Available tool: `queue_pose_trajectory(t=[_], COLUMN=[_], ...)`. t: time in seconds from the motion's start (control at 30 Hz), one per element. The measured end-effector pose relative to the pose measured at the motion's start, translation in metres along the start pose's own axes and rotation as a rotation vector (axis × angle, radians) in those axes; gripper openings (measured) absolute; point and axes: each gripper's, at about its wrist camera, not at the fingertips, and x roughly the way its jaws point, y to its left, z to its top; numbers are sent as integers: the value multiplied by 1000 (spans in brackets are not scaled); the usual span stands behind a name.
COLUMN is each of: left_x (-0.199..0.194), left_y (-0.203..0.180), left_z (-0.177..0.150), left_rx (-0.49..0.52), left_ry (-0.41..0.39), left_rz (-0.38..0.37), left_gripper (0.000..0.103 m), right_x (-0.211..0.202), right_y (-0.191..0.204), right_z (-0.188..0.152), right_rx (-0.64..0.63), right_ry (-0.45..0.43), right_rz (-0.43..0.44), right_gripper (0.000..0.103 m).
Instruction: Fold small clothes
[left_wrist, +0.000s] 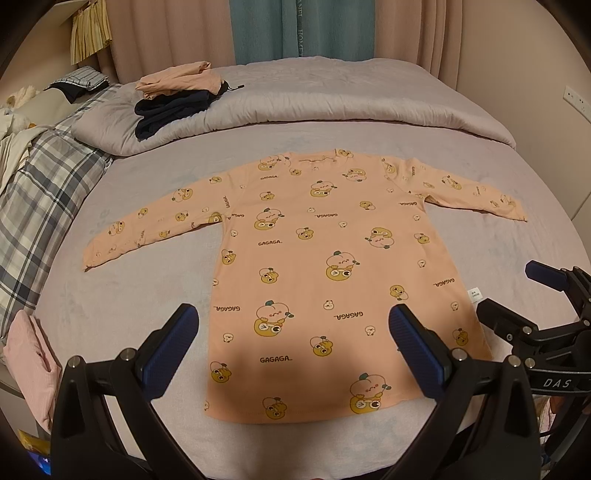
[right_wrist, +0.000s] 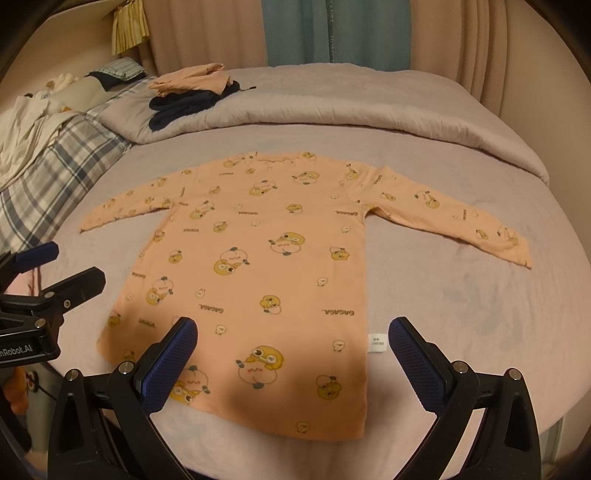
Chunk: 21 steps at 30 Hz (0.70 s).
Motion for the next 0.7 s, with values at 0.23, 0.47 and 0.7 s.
queue_pose_trajectory(t=[0.23, 0.47, 0.7], left_x=[1, 5, 22], left_y=[1, 1, 4], left_z=[-1, -3, -2], left_rx=[9, 26, -9], left_ry=[9, 15, 39], left_rz=[8, 16, -71], left_gripper=[103, 103, 103], right_x=[0, 2, 12], right_y=[0, 0, -14], right_z=[0, -1, -5], right_rx=[0, 5, 90], right_ry=[2, 4, 15], right_rz=[0, 2, 160], right_gripper=[102, 102, 102])
